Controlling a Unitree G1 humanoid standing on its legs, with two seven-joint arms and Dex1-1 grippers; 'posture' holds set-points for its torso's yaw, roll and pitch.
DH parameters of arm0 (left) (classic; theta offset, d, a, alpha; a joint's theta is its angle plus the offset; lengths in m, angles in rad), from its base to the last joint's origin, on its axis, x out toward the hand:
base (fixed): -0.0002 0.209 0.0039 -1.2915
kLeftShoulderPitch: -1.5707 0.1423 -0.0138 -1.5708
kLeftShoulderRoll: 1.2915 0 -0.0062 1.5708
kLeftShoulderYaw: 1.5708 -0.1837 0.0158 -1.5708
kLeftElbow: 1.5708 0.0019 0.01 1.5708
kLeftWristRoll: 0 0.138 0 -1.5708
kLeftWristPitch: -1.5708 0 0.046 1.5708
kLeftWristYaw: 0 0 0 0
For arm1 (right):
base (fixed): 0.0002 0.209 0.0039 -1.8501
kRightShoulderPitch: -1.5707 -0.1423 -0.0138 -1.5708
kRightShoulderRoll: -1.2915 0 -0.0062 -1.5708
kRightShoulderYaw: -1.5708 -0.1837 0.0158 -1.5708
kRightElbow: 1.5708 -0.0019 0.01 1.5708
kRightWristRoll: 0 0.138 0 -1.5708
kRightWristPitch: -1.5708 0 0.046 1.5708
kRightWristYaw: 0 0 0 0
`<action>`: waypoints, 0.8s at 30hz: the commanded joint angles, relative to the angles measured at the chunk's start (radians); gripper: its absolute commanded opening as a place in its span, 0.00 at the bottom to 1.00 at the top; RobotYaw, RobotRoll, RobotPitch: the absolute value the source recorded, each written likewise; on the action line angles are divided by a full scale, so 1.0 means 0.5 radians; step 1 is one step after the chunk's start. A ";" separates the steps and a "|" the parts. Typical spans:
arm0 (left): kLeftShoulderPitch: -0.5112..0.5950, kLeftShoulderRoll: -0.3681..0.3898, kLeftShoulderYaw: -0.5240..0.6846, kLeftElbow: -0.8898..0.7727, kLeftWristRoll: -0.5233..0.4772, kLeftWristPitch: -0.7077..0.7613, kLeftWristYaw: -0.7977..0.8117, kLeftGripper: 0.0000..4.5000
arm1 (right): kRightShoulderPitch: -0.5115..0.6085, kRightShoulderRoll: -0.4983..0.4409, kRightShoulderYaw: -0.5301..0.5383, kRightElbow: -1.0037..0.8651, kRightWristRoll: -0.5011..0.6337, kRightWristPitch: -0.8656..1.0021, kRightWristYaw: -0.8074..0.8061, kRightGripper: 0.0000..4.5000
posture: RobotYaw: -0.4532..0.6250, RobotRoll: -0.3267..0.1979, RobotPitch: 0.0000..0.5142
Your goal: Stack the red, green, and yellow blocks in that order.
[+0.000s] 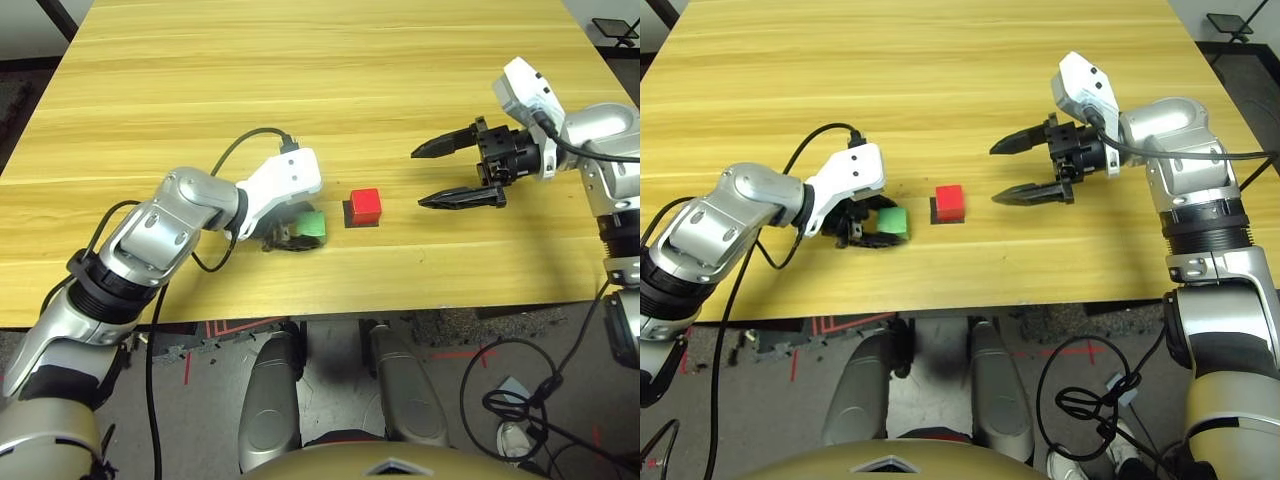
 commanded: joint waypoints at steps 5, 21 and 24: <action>-0.349 -0.018 -0.048 0.047 -0.013 0.006 -0.173 0.46 | 0.080 -0.056 -0.040 -0.047 0.010 -0.005 0.018 1.00 | 0.52 0.70 0.52; -0.757 -0.362 -0.253 0.502 0.103 -0.166 -0.339 0.46 | 0.398 -0.144 -0.134 -0.216 0.048 -0.093 -0.014 1.00 | 0.43 0.77 0.52; -0.758 -0.401 -0.251 0.589 0.156 -0.208 -0.301 0.46 | 0.435 -0.163 -0.155 -0.264 0.058 -0.065 -0.039 1.00 | 0.42 0.78 0.52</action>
